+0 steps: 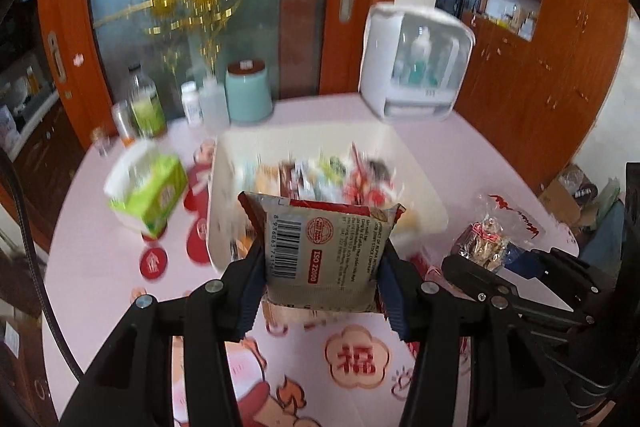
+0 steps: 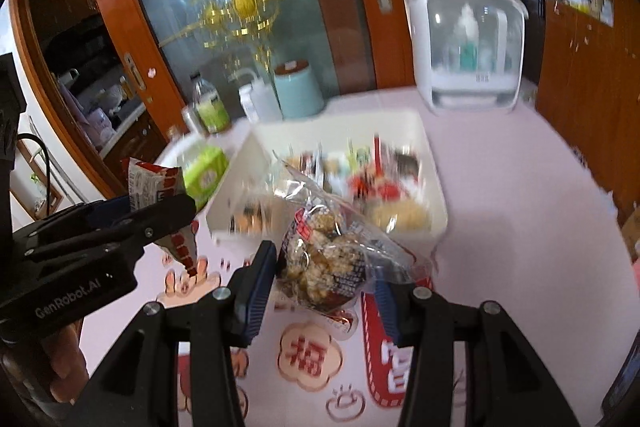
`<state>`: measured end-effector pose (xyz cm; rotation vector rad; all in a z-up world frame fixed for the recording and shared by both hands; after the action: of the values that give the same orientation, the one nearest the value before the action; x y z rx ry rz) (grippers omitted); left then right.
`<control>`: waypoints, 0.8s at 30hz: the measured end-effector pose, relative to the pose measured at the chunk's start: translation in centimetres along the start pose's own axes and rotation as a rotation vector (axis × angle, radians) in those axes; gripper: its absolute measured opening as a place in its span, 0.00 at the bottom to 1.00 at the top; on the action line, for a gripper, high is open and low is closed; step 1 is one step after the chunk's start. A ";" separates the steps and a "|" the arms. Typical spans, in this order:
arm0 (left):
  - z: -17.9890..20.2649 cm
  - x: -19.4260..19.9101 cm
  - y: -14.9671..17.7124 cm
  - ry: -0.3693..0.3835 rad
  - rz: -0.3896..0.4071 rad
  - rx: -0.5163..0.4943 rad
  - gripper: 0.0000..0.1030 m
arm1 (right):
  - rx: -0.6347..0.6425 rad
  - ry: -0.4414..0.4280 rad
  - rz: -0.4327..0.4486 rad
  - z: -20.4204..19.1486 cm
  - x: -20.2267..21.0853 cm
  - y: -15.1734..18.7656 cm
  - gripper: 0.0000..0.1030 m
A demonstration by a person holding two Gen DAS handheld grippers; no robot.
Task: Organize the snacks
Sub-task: 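Lift and carry both held snacks over the white tray, then open both tools to drop the snacks into the tray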
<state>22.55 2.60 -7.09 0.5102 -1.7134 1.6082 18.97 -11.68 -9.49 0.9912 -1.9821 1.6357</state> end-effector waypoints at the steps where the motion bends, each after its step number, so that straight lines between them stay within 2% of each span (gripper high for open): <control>1: -0.1 0.2 -0.9 -0.008 0.018 -0.003 0.49 | 0.005 0.005 0.013 0.0 0.1 -0.8 0.46; 8: -0.6 0.8 -7.2 -0.078 0.117 -0.019 0.49 | 0.048 0.040 0.135 0.0 0.7 -7.1 0.46; 12: -1.4 0.3 -10.4 -0.160 0.168 -0.029 0.49 | 0.058 0.067 0.175 0.2 0.2 -10.5 0.46; 17: -2.9 -2.6 -12.3 -0.190 0.131 0.015 0.49 | 0.054 0.069 0.143 0.6 -2.7 -12.6 0.46; 21: -3.6 -6.1 -12.1 -0.213 0.076 0.025 0.49 | 0.061 0.074 0.090 0.6 -5.7 -12.3 0.46; 24: -3.6 -8.7 -11.5 -0.249 0.046 -0.008 0.51 | 0.067 0.074 0.032 0.9 -8.4 -11.4 0.47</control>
<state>37.30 2.87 -5.65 0.6960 -1.9245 1.6244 33.03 -11.10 -7.58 0.9137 -1.9158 1.7407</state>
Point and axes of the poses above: each gripper's, at about its wrist camera, not at the fingertips, and x roughly against the way its jaws point, z to its right, y to its underside, the point moved 6 cm from there along -x, roughly the way its jaws point, and after that the axes turned 4 degrees about -y, right-handed, at the moved point
